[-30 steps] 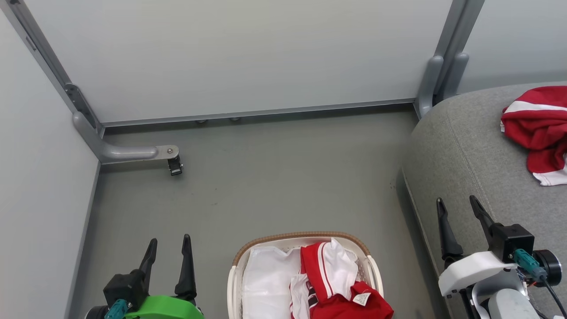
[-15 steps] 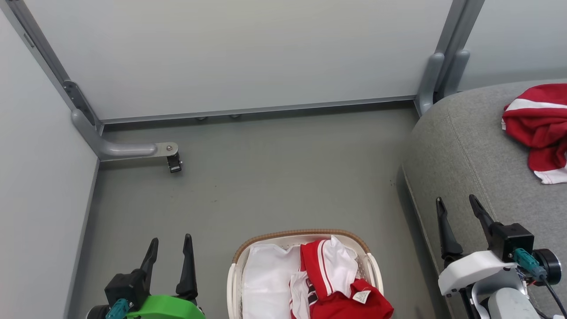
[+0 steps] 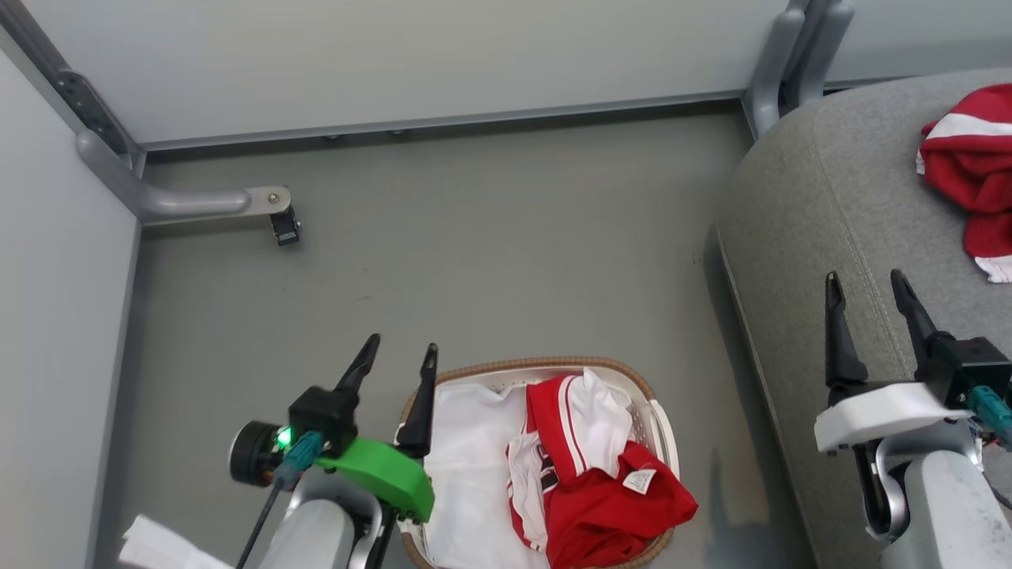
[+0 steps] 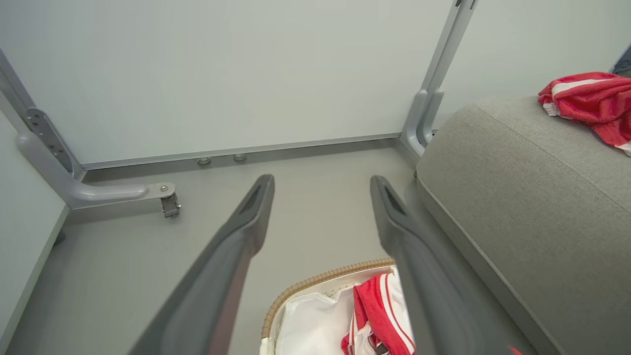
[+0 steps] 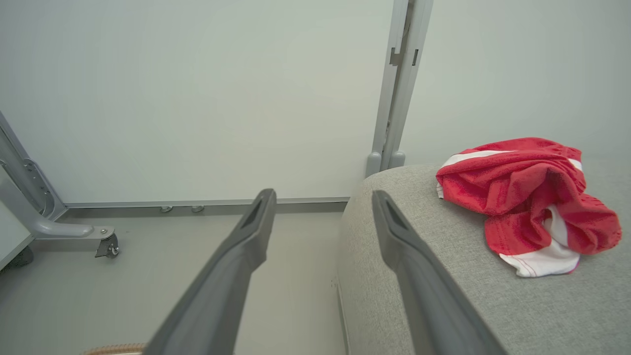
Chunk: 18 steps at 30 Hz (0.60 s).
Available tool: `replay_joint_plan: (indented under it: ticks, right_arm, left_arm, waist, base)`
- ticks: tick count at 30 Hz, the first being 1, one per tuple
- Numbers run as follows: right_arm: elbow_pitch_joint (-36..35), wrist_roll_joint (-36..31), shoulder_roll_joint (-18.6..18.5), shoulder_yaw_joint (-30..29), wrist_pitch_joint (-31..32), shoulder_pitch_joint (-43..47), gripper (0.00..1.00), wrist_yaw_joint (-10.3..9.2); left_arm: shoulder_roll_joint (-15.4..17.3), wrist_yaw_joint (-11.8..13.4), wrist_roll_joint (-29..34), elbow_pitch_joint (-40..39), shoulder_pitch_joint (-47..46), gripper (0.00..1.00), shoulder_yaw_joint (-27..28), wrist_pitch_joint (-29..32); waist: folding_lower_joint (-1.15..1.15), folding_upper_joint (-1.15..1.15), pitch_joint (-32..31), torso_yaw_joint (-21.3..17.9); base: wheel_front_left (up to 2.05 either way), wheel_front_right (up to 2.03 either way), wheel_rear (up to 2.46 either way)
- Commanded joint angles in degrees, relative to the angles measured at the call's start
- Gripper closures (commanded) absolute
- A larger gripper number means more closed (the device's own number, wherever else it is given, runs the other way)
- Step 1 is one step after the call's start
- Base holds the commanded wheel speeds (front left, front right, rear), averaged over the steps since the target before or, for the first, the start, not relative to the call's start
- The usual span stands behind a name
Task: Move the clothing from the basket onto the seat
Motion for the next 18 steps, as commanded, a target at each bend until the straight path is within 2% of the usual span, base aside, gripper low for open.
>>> replay_joint_plan:
  ticks: [1,9,15,18]
  right_arm:
    - [-0.8,-0.4,-0.2,-0.6,-0.1,-1.5,0.0,-0.08]
    - [-5.2,-0.2,-0.2,-3.5,-0.1,-8.1,0.0,-0.08]
    - [-8.2,1.4,-0.2,-3.4,-0.1,-12.6,0.0,-0.08]
    - [-9.6,2.5,-0.2,-3.0,-0.1,-14.3,0.0,-0.08]
  left_arm:
    - [0.1,-0.4,-0.3,1.5,-2.8,0.0,-1.9,0.0]
    - [0.2,-0.9,-0.7,13.8,-14.0,0.0,-17.0,3.7]
    - [0.2,-0.9,-1.5,20.5,-20.6,0.0,-29.5,7.4]
    - [0.2,-0.9,-3.3,22.9,-22.9,0.0,-33.6,8.4]
  waist:
    - [0.0,0.69,5.2,-1.6]
    - [0.0,0.69,15.8,-4.6]
    - [0.0,0.69,23.2,-7.0]
    - [0.0,0.69,26.6,-8.4]
  base:
    - [0.0,0.0,0.0]
    - [0.0,0.0,0.0]
    - [0.0,0.0,0.0]
    - [0.0,0.0,0.0]
